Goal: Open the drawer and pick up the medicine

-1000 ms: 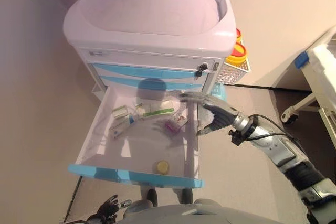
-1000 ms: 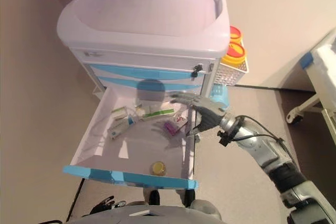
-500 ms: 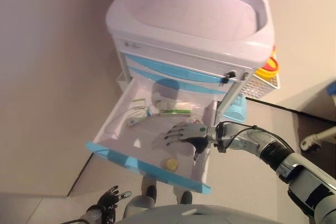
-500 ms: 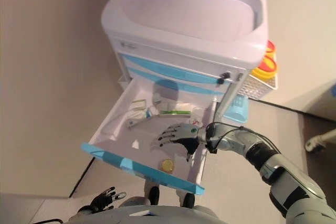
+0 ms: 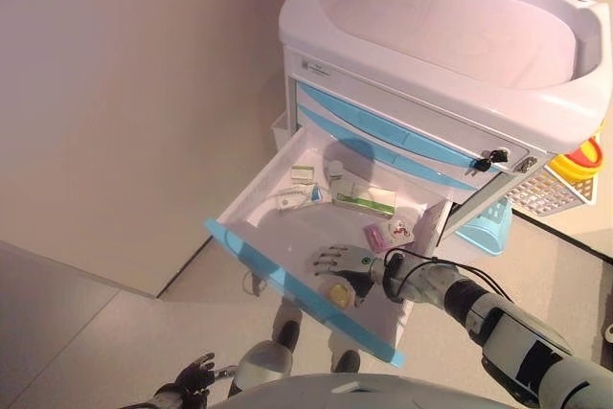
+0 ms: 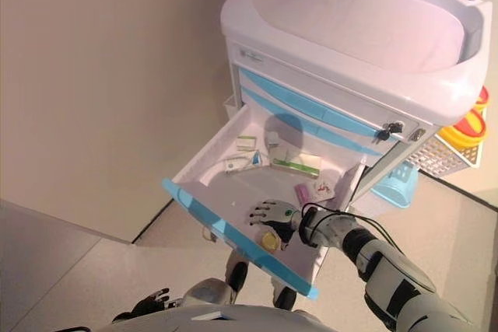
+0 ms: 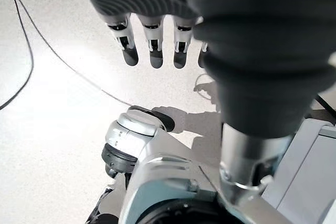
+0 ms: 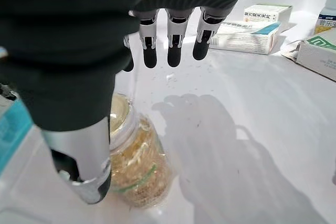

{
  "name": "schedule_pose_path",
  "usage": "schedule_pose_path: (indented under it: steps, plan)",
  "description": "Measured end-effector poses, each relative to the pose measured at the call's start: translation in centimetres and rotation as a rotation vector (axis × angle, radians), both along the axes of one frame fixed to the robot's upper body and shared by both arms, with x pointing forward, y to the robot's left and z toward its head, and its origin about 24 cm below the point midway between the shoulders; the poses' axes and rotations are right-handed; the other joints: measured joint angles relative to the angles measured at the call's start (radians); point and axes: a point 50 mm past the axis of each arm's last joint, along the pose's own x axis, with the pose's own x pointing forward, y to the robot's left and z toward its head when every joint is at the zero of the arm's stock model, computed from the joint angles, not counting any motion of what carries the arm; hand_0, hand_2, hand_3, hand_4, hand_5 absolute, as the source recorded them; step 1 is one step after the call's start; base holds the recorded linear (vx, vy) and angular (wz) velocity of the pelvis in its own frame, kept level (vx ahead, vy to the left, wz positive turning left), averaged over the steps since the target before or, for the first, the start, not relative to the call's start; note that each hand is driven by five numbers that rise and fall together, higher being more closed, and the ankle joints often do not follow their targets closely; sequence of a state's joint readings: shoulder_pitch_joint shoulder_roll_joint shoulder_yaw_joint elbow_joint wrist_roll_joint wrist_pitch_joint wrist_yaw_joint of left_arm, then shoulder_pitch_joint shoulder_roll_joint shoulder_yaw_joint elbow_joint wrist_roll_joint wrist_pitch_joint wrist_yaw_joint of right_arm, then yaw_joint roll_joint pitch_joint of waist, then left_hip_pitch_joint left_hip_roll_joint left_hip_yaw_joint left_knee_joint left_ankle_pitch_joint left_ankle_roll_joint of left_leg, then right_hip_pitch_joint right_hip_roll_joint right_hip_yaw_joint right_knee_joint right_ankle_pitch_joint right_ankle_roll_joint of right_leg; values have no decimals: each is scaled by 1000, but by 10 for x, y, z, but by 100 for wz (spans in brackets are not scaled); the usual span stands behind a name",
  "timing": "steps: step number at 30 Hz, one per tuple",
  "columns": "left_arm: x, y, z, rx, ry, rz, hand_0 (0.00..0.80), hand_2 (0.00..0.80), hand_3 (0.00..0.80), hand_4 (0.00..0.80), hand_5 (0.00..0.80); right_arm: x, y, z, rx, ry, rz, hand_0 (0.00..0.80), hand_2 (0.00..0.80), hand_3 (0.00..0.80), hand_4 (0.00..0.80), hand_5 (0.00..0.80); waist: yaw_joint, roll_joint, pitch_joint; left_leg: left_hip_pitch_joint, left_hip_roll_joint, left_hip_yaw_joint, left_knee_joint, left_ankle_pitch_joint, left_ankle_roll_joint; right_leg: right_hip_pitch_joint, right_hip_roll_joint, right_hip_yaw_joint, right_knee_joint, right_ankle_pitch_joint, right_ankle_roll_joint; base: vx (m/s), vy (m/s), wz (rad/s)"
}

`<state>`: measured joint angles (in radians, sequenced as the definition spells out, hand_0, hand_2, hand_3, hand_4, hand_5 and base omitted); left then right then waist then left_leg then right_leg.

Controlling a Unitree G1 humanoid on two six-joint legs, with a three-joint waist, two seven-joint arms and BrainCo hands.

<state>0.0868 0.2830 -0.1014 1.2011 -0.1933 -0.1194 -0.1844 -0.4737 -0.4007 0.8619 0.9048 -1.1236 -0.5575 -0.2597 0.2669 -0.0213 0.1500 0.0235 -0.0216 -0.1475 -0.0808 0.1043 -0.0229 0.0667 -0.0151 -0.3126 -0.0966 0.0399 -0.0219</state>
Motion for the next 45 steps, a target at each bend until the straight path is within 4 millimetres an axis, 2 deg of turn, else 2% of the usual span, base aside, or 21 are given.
schedule_pose_path:
  steps: [12, 23, 24, 25, 27, 45]
  plan:
    - [14, -4, 3, -8, -58, -33, 0, 0, 0, 0, 0, -9, 4, -10, -2, -4, -54, 0, 0, 0, 0, 0, -11, 6, 1, -10, 0, 1, 1, 0, 0, -10, -1, 0, 0, 0, 0, 0, 0, 0]
    - [14, -4, 3, -8, -59, -32, 0, 0, 0, 0, 0, -16, -3, -19, -44, 14, -54, 0, 0, 0, 0, 0, -14, 18, 3, -10, 0, 1, 2, 0, 0, -10, 0, 0, 0, 0, 0, 0, 0, 0]
    - [14, -4, 3, -8, -58, -32, 0, 0, 0, 0, 0, -18, -3, -20, -45, 18, -57, 91, 91, 91, 91, 91, -14, 18, 3, -10, 0, 1, 2, 0, 0, -10, 0, 0, 0, 0, 0, 0, 0, 0]
    - [14, -4, 3, -8, -58, -32, 0, 0, 0, 0, 0, -19, -4, -22, -46, 23, -61, 405, 405, 405, 405, 405, -14, 18, 3, -10, 0, 1, 2, 0, 0, -10, -1, 0, 0, 0, 0, 0, 0, 0]
    - [14, -4, 3, -8, -59, -32, 0, 0, 0, 0, 0, -22, -4, -24, -49, 28, -66, 800, 800, 800, 800, 800, -15, 18, 3, -10, 0, 1, 1, 0, 0, -10, 0, 0, 0, 0, 0, 0, 0, 0]
    - [14, -5, 3, -12, -60, -23, 0, 0, 0, 0, 0, -21, -5, -24, -52, -1, -85, 800, 800, 800, 800, 800, -25, 17, 3, -9, 0, 3, 1, 0, 0, -10, 0, 2, 0, 0, 0, 2, 0, 0]
